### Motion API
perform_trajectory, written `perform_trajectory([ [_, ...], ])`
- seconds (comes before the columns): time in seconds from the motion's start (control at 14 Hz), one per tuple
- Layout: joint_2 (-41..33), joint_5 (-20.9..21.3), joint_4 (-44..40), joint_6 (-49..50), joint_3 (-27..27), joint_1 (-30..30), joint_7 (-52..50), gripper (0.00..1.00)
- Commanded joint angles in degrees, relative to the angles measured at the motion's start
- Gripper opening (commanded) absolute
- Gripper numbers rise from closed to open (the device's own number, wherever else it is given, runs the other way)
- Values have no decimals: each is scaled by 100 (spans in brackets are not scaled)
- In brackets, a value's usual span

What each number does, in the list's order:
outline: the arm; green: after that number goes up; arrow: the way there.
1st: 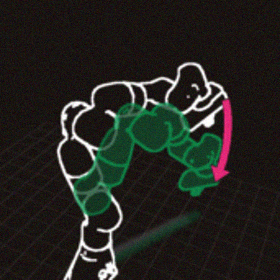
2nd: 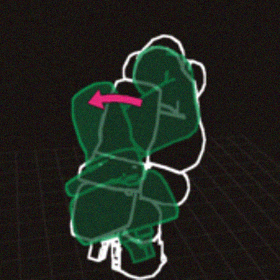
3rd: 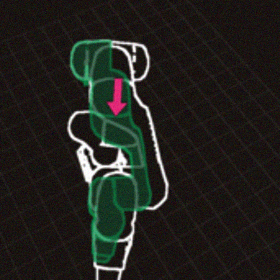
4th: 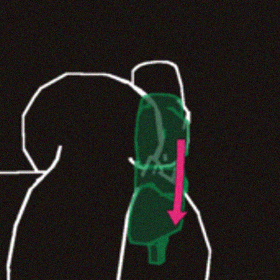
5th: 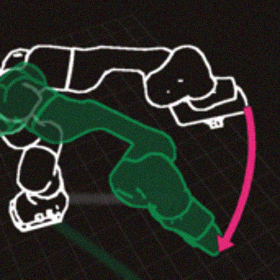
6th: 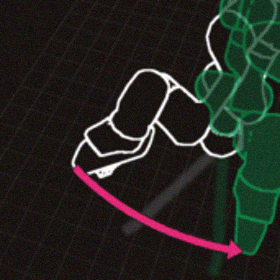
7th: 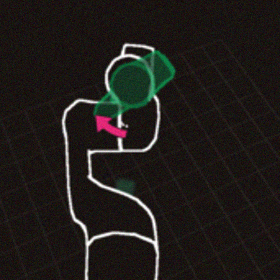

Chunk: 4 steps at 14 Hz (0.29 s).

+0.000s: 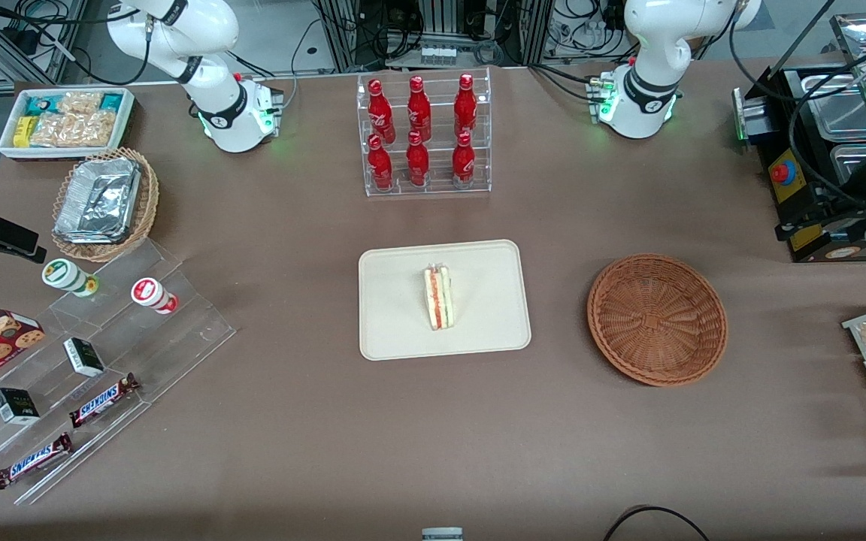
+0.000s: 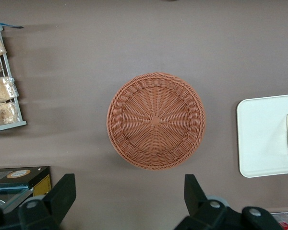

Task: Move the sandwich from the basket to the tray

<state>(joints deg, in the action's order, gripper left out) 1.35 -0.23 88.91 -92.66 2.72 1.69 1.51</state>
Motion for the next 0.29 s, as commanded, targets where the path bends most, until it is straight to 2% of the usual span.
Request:
perform_trajectory([
  [0.0,14,-47,-190,213,-18,-11,-28,100],
  [0.21,-56,-56,-190,328,-123,-20,-98,100],
])
